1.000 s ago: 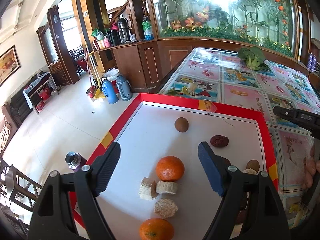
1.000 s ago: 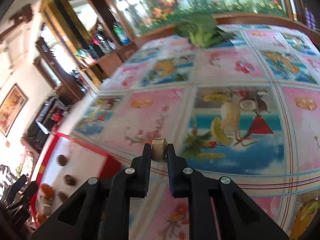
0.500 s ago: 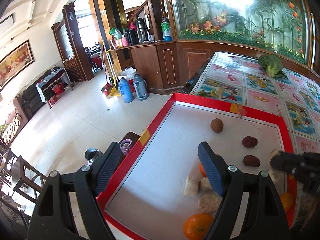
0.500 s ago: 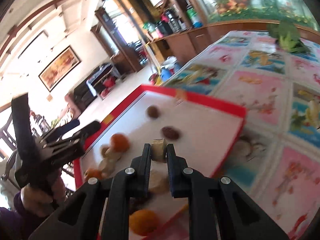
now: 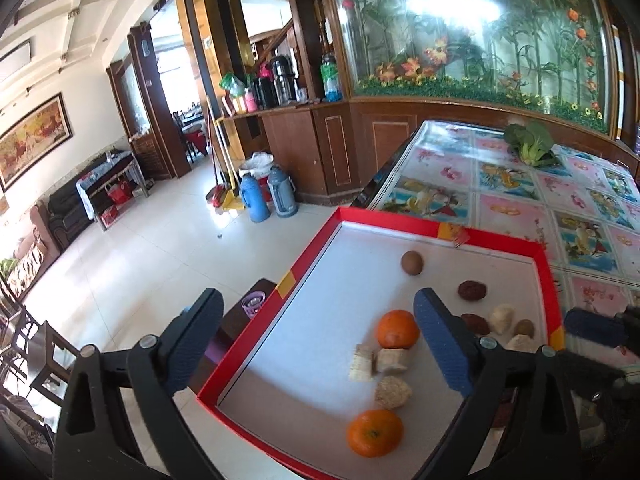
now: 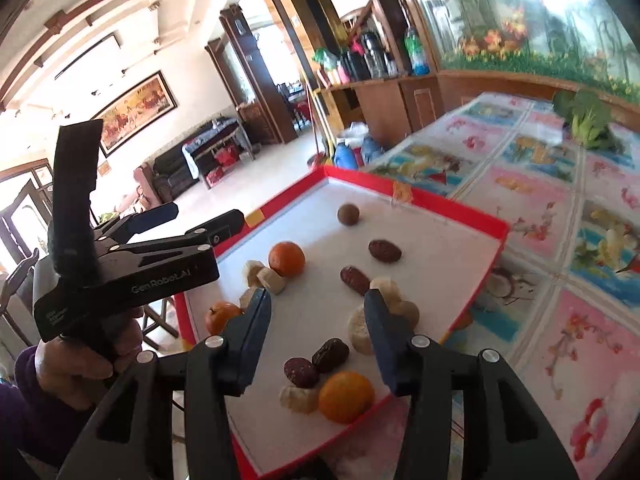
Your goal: Organize fruits
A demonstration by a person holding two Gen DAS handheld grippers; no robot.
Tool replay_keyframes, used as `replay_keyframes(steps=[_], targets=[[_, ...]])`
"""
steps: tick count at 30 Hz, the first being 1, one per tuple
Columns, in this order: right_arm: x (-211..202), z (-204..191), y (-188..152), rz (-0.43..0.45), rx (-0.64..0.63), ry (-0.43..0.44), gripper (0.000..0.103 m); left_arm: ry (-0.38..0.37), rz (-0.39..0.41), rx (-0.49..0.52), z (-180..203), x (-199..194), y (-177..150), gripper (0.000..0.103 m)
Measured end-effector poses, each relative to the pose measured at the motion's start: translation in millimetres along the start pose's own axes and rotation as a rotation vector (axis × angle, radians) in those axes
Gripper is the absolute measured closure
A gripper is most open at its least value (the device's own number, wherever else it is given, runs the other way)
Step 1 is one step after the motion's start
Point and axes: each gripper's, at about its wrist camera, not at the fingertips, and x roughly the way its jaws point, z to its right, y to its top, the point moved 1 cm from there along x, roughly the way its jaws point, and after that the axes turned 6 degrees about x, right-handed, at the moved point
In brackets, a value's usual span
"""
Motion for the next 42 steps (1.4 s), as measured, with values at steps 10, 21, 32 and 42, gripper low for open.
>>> replay_keyframes(steps=[10,21,32,42], targets=[[-71.6,-11.9,5.1,0.235,-0.048,-0.057,0.032,0.044,0.084,0.051,16.1,-42.9,8.4,0.000],[-120.4,-11.5,1.5,0.408,-0.065,-0.143,0.019,0.023,0.152,0.066,26.3,-80.0,13.8,0.000],[-139.2,-9.3,-2.4,0.451,-0.052,-0.156,0.016,0.028,0.189,0.086,31.2,-98.6,13.7,0.000],[-139.1,-14.6,-11.6,0.442,-0.063,-0.163,0.015,0.008,0.193,0.074,32.8,-104.3,12.9,0.000]])
